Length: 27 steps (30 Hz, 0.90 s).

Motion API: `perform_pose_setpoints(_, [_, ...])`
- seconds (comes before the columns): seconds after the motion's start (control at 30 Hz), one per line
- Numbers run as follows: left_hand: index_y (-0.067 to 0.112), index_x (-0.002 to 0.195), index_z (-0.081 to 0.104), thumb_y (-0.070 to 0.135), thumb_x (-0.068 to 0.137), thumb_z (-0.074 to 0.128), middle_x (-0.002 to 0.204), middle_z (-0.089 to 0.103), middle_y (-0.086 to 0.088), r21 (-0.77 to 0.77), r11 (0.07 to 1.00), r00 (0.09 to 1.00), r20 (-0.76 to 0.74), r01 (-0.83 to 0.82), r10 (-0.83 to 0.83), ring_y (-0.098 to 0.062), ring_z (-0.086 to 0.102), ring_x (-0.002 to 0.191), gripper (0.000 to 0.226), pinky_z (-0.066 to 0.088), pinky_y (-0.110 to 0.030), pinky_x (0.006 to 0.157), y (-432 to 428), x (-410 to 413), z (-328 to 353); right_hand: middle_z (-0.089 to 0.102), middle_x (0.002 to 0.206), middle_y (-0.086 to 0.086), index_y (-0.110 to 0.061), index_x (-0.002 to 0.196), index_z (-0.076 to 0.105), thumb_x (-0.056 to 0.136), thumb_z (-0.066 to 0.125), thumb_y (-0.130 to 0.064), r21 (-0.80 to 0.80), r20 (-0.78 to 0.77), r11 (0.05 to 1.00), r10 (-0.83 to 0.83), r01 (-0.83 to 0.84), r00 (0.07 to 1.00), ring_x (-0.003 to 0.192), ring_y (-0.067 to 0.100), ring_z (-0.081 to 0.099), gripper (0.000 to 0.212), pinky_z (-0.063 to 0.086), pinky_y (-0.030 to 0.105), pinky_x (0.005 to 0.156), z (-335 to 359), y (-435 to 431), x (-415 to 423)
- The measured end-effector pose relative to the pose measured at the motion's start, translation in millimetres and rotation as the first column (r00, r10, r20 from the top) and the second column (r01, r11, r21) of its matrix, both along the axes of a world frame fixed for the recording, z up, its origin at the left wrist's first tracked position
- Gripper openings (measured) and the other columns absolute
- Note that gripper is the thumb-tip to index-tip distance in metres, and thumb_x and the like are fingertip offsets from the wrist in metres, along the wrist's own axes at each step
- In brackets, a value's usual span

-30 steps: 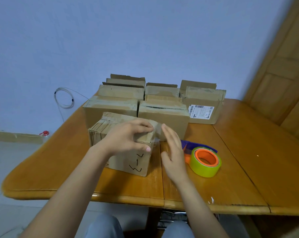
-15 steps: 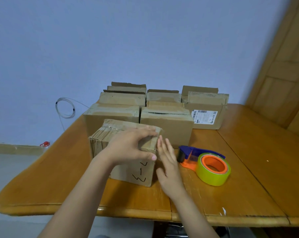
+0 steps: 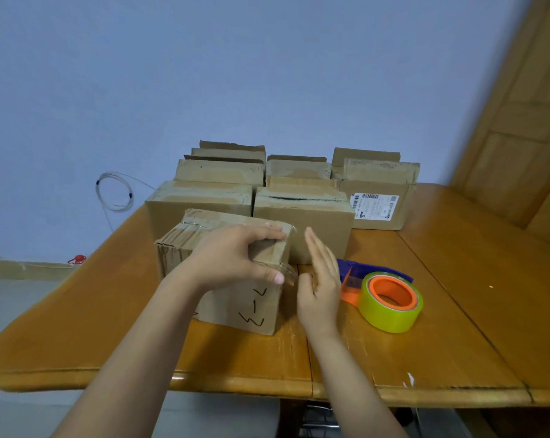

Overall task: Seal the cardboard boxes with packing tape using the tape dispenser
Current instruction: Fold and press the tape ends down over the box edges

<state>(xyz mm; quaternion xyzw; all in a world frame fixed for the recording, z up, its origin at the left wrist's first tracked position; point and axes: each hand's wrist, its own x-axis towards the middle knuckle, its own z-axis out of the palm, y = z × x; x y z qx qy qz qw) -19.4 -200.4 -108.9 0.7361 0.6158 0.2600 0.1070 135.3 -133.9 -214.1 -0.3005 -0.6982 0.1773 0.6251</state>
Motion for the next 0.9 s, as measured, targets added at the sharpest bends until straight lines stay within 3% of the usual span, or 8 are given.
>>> perform_pose_setpoints(0.2, [0.043, 0.131, 0.053, 0.080, 0.047, 0.057, 0.140, 0.048, 0.023, 0.001, 1.000, 0.999, 0.037, 0.020, -0.020, 0.010, 0.037, 0.127, 0.092, 0.033, -0.021, 0.103, -1, 1, 1, 0.054, 0.130, -0.007, -0.013, 0.133, 0.050, 0.080, 0.034, -0.013, 0.008, 0.003, 1.000, 0.014, -0.014, 1.000, 0.126, 0.008, 0.045, 0.055, 0.038, 0.058, 0.102, 0, 6, -14])
perform_pose_setpoints(0.3, [0.042, 0.131, 0.053, 0.080, 0.047, 0.057, 0.139, 0.048, 0.023, -0.001, 1.000, 0.999, 0.036, 0.019, -0.019, 0.012, 0.035, 0.124, 0.092, 0.033, -0.020, 0.101, -1, 1, 1, 0.055, 0.123, -0.012, -0.015, 0.127, 0.058, 0.080, 0.032, -0.016, -0.040, 0.008, 0.999, 0.004, -0.004, 1.000, 0.121, -0.002, 0.043, 0.053, 0.038, 0.053, 0.105, -4, 3, -8])
perform_pose_setpoints(0.4, [0.041, 0.132, 0.054, 0.081, 0.047, 0.056, 0.140, 0.047, 0.024, -0.002, 1.000, 1.000, 0.023, 0.005, -0.005, 0.012, 0.034, 0.124, 0.094, 0.033, -0.025, 0.104, -3, 2, 2, 0.060, 0.105, -0.013, -0.013, 0.112, 0.069, 0.078, 0.037, -0.014, -0.023, -0.068, 0.998, -0.061, 0.059, 0.996, 0.105, 0.006, 0.053, 0.046, 0.048, 0.048, 0.091, 4, 7, 0])
perform_pose_setpoints(0.53, [0.040, 0.132, 0.053, 0.078, 0.048, 0.063, 0.141, 0.046, 0.023, -0.008, 1.000, 1.000, 0.026, 0.011, -0.011, 0.015, 0.031, 0.125, 0.092, 0.033, -0.028, 0.108, -5, 4, 5, 0.055, 0.109, -0.022, -0.023, 0.119, 0.059, 0.083, 0.047, -0.009, -0.114, -0.154, 0.993, -0.003, -0.015, 0.988, 0.109, 0.008, 0.052, 0.040, 0.044, 0.030, 0.094, 34, 24, -6])
perform_pose_setpoints(0.7, [0.043, 0.130, 0.053, 0.080, 0.045, 0.059, 0.140, 0.048, 0.024, -0.013, 1.000, 0.999, 0.050, 0.007, -0.007, 0.011, 0.034, 0.128, 0.093, 0.034, -0.025, 0.106, -4, 3, 4, 0.061, 0.111, -0.010, -0.027, 0.121, 0.054, 0.092, 0.054, -0.023, -0.312, -0.224, 0.924, 0.154, -0.220, 0.962, 0.106, 0.008, 0.058, 0.030, 0.049, 0.030, 0.092, 27, 34, -22])
perform_pose_setpoints(0.8, [0.044, 0.130, 0.053, 0.079, 0.046, 0.059, 0.139, 0.047, 0.025, -0.007, 1.000, 0.998, 0.058, 0.009, -0.009, 0.008, 0.037, 0.130, 0.091, 0.034, -0.024, 0.106, -3, 2, 2, 0.066, 0.103, -0.005, -0.025, 0.106, 0.062, 0.095, 0.055, -0.017, -0.349, -0.251, 0.901, 0.175, -0.257, 0.952, 0.100, 0.012, 0.061, 0.016, 0.051, 0.037, 0.090, 19, 40, -19])
perform_pose_setpoints(0.9, [0.045, 0.129, 0.054, 0.079, 0.047, 0.059, 0.138, 0.048, 0.027, 0.003, 1.000, 0.998, 0.068, 0.006, -0.006, 0.010, 0.037, 0.129, 0.089, 0.034, -0.023, 0.106, -2, 1, 1, 0.067, 0.091, 0.007, -0.011, 0.089, 0.068, 0.093, 0.055, -0.011, -0.295, -0.226, 0.922, 0.189, -0.252, 0.956, 0.091, 0.021, 0.062, 0.013, 0.052, 0.040, 0.084, 21, 46, -18])
